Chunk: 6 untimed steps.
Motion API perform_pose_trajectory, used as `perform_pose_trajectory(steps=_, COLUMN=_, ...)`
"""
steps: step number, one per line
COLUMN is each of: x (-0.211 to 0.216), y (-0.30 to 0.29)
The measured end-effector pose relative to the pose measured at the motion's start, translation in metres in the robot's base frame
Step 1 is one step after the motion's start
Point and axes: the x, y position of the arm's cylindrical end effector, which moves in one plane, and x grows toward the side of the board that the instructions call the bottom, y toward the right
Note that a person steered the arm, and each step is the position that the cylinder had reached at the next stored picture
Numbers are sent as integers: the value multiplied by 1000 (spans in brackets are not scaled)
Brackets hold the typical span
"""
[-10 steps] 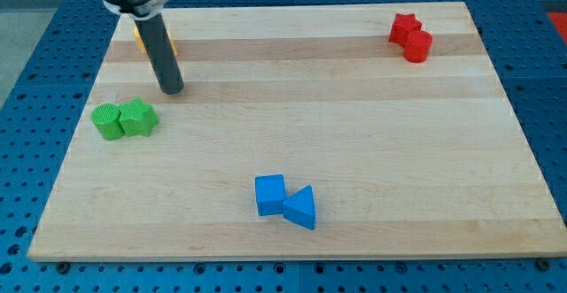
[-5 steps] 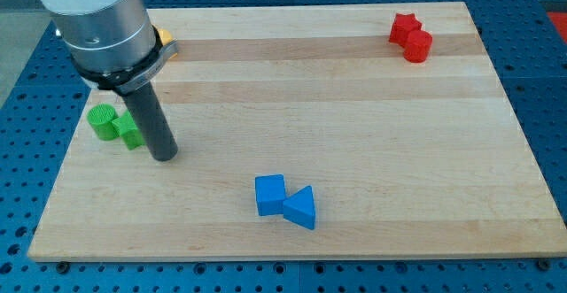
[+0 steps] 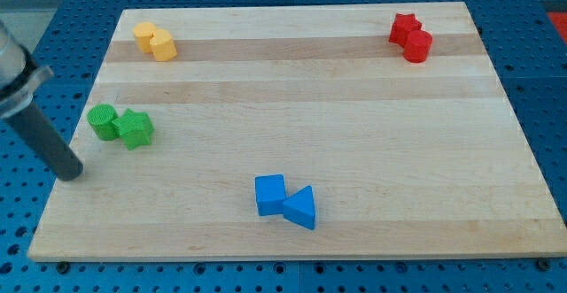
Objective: Move green circle below to the yellow heart
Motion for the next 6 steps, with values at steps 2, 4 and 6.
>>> perform_pose_trajectory(steps=2, x=-30, y=3)
perform_pose_trajectory(steps=4, x=-57, y=30)
perform_pose_trajectory(steps=6, x=-82, y=47)
